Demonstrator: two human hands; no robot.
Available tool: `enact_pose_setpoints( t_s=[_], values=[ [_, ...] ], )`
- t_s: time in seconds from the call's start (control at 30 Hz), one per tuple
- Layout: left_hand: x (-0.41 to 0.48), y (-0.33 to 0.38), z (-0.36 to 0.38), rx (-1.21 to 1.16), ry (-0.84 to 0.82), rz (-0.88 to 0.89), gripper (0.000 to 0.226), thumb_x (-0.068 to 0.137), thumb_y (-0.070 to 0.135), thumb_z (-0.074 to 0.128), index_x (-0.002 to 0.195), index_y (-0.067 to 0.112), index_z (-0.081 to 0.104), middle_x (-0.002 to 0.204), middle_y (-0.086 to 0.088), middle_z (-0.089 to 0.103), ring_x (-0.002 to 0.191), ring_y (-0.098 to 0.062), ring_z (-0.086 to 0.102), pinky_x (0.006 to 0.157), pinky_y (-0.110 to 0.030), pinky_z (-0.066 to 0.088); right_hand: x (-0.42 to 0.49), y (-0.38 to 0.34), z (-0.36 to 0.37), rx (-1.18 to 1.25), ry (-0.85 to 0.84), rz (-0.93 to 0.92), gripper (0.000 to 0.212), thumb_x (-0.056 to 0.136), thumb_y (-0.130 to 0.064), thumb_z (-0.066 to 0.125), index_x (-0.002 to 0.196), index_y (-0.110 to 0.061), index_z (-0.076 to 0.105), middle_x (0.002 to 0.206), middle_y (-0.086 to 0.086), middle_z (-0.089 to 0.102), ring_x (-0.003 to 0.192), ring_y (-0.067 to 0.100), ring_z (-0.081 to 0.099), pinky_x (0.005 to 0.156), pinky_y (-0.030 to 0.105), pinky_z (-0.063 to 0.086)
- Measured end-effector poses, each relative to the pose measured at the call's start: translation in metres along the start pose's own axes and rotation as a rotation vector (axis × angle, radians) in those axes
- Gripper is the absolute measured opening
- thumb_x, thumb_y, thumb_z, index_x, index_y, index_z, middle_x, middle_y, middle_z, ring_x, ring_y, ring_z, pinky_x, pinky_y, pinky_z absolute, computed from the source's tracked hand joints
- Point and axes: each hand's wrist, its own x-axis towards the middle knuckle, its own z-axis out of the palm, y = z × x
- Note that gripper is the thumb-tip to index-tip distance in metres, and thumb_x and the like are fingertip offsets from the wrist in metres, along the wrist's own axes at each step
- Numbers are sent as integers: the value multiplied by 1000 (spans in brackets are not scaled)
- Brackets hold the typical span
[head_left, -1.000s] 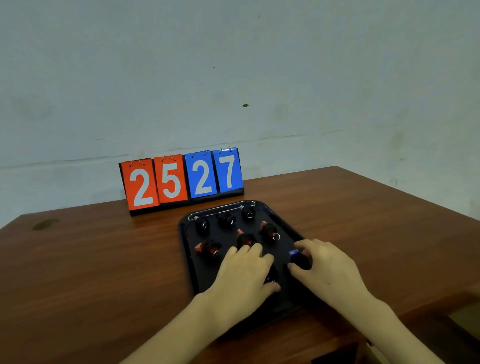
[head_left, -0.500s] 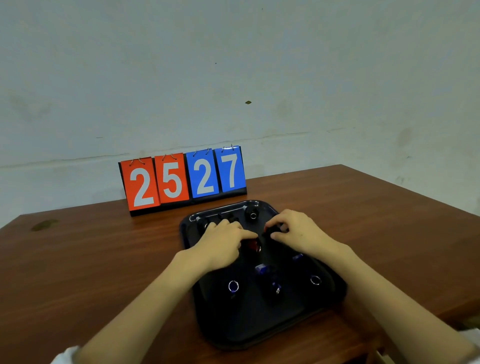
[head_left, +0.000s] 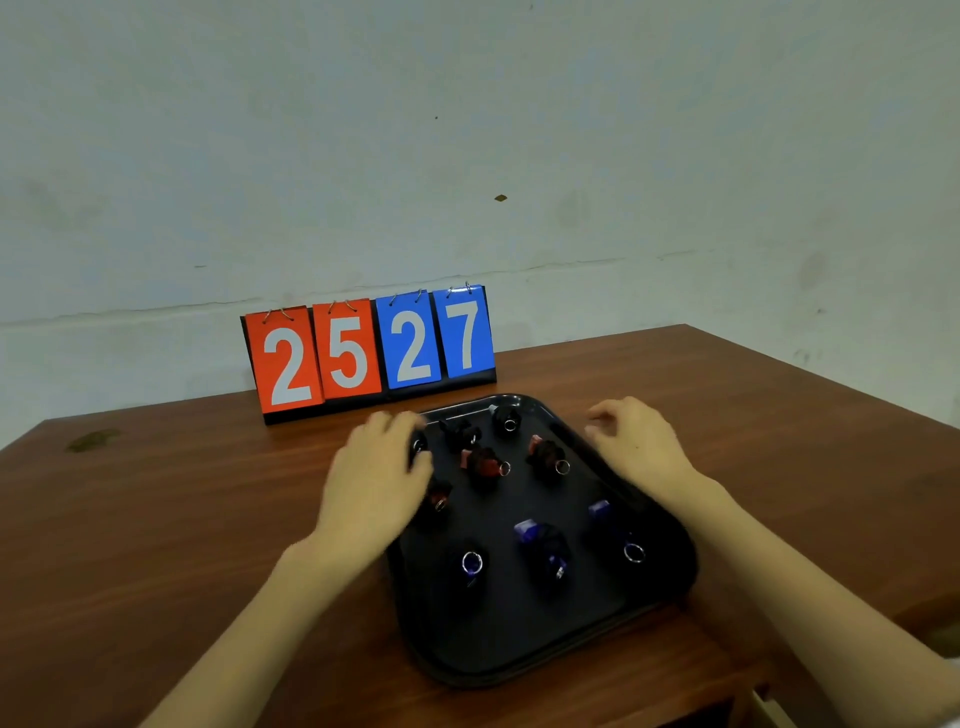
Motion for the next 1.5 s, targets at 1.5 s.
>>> enact_pose_setpoints(
  t_s=[1.5],
  values=[
    [-14,-18,-11,-981,-594,-632,18,82,-2,65,96,-14,63,78,-25,68,54,-21,68,51,-26,57,-40,15,-24,-1,-12,297,36,84,2,47,107,-11,71,106,11,70,102,28,63,88,34,51]
  ],
)
